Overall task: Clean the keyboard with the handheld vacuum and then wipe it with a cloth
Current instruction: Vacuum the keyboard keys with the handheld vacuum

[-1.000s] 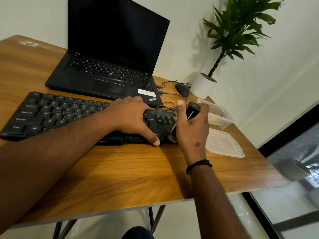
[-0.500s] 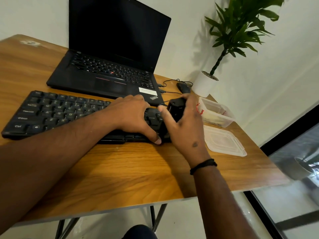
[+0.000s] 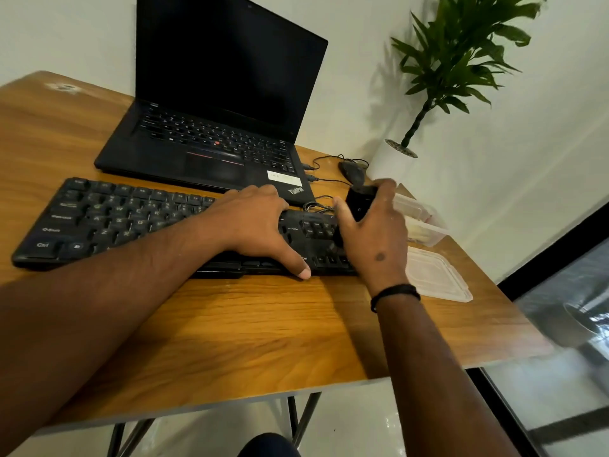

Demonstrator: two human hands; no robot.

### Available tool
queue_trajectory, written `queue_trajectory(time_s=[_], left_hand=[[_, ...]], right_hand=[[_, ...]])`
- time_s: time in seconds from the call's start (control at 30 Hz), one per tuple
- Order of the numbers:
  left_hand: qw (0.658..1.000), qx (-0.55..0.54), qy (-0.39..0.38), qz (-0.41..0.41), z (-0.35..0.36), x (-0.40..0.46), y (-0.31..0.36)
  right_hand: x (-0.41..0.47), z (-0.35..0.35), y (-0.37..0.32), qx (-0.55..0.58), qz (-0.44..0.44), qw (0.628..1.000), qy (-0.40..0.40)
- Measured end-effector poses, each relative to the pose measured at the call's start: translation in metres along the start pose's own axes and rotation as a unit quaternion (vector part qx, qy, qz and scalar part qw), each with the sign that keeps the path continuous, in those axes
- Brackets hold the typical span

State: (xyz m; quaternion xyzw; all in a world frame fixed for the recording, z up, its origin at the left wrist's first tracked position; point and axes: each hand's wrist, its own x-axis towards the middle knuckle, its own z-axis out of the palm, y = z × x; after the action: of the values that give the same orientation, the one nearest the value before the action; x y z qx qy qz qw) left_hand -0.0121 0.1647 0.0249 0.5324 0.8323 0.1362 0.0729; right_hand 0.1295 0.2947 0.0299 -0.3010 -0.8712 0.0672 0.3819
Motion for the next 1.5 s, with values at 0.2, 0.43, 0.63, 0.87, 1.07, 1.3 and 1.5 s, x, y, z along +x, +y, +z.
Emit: queue_trajectory(time_s=[0.2, 0.43, 0.63, 0.87, 1.07, 1.3, 1.5], left_hand=[[1.000, 0.007, 0.002, -0.002, 0.001, -0.002, 0.003], [0.998, 0.058, 0.025, 0.016, 0.008, -0.001, 0.013], [0.996, 0.074, 0.053, 0.021, 0.010, 0.007, 0.041], [0.996, 0.048, 0.070, -0.032, 0.019, 0.026, 0.057], [0.998, 0.023, 0.053, -0.028, 0.022, 0.034, 0.042], [0.997, 0.055, 0.048, -0.007, 0.025, 0.034, 0.038], [0.997, 0.057, 0.047, -0.004, 0.026, 0.034, 0.038]], right_hand=[[0.047, -0.002, 0.027, 0.305, 0.153, 0.930, 0.135], [0.055, 0.023, 0.066, 0.318, 0.173, 0.925, 0.118], [0.061, 0.023, 0.070, 0.228, 0.095, 0.963, 0.109], [0.061, 0.021, 0.069, 0.194, 0.099, 0.974, 0.067], [0.057, 0.023, 0.061, 0.227, 0.053, 0.973, 0.007], [0.060, 0.033, 0.061, 0.115, -0.028, 0.991, -0.063], [0.060, 0.031, 0.064, 0.207, 0.005, 0.977, -0.050]])
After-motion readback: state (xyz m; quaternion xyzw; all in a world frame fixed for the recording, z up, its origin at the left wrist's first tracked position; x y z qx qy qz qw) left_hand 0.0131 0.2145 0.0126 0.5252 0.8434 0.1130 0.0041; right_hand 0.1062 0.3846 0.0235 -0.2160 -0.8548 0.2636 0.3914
